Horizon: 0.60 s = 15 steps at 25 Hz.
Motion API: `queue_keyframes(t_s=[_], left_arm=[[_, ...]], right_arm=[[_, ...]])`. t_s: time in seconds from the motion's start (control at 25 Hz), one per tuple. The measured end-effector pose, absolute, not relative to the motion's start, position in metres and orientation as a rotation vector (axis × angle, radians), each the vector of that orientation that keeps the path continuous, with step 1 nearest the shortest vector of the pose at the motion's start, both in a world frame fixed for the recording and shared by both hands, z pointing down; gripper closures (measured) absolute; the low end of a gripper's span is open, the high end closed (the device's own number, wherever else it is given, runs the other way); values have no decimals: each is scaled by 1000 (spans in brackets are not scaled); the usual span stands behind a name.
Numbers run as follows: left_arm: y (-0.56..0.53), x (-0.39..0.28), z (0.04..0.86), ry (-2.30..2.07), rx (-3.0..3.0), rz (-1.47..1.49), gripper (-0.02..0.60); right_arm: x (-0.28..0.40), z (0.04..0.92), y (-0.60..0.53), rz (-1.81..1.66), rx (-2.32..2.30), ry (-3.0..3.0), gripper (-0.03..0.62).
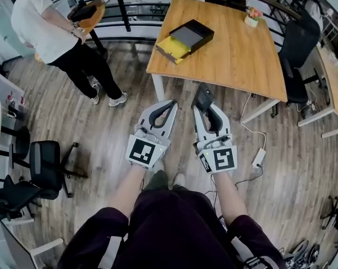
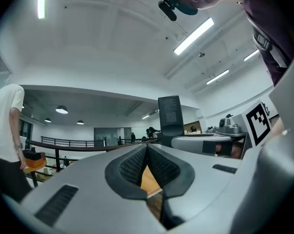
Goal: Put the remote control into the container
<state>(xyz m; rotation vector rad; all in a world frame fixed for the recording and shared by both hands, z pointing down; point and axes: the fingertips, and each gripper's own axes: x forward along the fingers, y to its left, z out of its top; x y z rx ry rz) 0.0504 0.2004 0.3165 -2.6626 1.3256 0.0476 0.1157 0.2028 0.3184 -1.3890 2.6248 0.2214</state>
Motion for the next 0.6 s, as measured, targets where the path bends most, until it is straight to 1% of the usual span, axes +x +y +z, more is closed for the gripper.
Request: queue_keyframes(t_s=[0.2,0.6], left_arm=[[172,36,312,1303,-2652,143,569],[90,-10,325,1265,-2704,171,570]], right_arm=[[98,326,177,218,-1412,2630,482],[56,339,102,195,-1509,2604,482]])
